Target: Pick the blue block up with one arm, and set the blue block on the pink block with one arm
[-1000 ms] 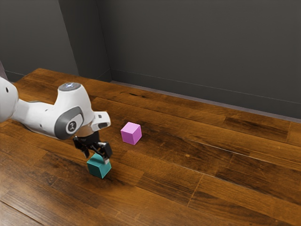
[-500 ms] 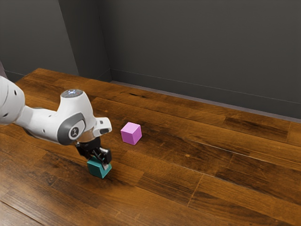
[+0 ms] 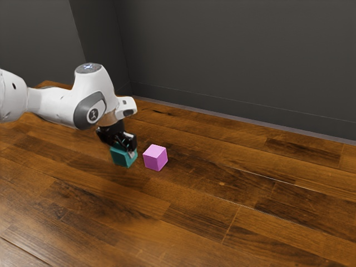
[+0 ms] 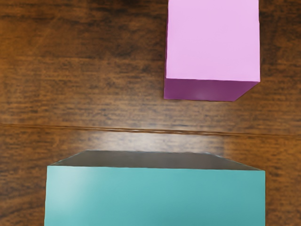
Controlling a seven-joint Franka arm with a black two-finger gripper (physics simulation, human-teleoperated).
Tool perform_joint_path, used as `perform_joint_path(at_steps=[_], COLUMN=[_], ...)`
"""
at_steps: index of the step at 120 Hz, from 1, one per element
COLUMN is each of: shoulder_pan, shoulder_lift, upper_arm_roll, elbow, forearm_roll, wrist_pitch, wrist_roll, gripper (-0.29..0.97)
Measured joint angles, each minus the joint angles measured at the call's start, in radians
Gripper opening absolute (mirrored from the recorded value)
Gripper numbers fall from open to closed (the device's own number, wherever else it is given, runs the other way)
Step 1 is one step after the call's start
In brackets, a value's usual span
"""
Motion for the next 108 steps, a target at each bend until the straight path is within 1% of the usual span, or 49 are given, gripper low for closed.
perform_joint_path(at_steps=[12,29,35,60,78,102,108], shoulder_pan=[0.0,0.0,0.0,0.0,0.0,0.0,0.0], shoulder_lift=[0.083,0.23,0.26,0.299,0.303,0.304,0.285], upper_arm_roll=[-0.004,-0.032,-0.042,-0.061,-0.063,-0.077,-0.077], elbow=[0.118,0.322,0.361,0.401,0.407,0.404,0.401], forearm_roll=[0.004,0.006,0.007,0.007,0.009,0.004,0.003], wrist_pitch=[-0.035,-0.063,-0.067,-0.067,-0.068,-0.072,-0.079], wrist_roll=[0.001,0.001,0.001,-0.003,-0.006,-0.001,0.0], gripper=[0.39,0.39,0.39,0.39,0.39,0.55,0.58])
